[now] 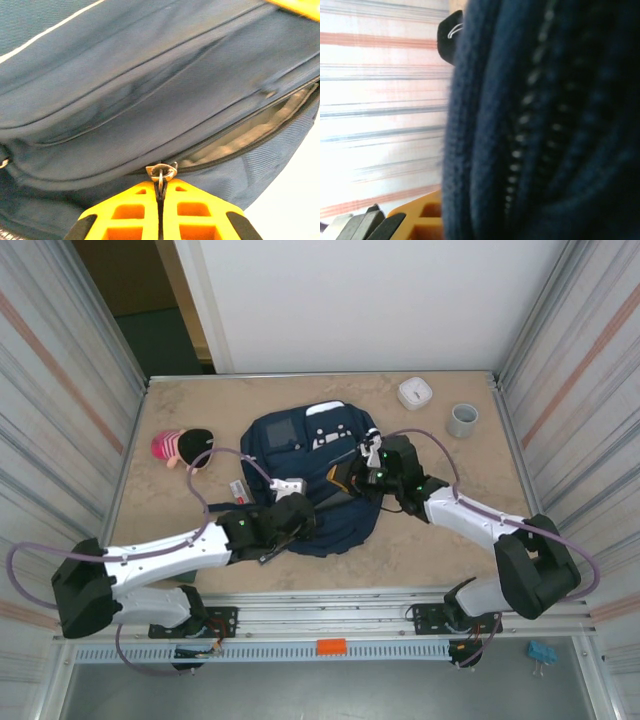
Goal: Pack books, pencil case, and school supplies into a backpack
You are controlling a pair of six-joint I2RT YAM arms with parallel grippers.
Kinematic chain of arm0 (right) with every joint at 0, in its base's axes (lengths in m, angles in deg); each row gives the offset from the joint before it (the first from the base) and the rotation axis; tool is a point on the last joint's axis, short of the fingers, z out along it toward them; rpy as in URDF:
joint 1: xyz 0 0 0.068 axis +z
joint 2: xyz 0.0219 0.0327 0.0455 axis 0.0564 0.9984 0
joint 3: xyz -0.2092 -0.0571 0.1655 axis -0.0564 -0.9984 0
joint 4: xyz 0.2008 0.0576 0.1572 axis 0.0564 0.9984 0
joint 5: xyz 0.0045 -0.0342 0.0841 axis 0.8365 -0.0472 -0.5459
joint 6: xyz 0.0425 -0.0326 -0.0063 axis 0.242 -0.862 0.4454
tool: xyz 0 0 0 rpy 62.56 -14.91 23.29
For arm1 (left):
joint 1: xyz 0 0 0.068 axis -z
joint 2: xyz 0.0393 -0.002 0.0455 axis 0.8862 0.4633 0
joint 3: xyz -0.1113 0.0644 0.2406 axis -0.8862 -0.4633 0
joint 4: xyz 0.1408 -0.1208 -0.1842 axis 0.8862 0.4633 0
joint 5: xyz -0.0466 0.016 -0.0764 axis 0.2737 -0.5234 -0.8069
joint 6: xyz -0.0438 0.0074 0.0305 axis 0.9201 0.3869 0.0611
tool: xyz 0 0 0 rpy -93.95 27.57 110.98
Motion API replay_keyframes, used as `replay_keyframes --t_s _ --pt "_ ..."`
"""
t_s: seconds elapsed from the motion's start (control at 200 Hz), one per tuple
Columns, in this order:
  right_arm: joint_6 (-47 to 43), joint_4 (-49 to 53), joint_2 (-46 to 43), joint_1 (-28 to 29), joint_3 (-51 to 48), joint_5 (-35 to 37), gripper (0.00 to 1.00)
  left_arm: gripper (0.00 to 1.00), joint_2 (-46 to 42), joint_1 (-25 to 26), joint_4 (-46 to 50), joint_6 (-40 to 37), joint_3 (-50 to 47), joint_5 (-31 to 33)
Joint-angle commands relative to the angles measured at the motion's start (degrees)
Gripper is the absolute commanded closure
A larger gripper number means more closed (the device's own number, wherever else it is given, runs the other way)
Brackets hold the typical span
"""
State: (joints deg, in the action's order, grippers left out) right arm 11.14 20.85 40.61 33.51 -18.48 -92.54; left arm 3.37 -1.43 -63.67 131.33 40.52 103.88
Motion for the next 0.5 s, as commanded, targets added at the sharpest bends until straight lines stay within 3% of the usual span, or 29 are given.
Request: replay_keyframes --t_s 0.0,0.286,0.496 --pt "-8.82 6.68 -3.06 -4.84 5.92 -8.57 1.0 1.0 -5.63 -2.77 4.24 0.54 -3.5 5.03" --pt "-17.42 18.6 -2.86 -11.5 16.65 -23.86 1.0 1.0 -14.24 -13.68 0.64 -7.93 -10.56 3.93" --pt "-20.22 23.39 -1.04 -13.87 23.09 -30.46 1.0 1.0 -11.94 -24.93 -5.62 -16.53 -11.18 0.31"
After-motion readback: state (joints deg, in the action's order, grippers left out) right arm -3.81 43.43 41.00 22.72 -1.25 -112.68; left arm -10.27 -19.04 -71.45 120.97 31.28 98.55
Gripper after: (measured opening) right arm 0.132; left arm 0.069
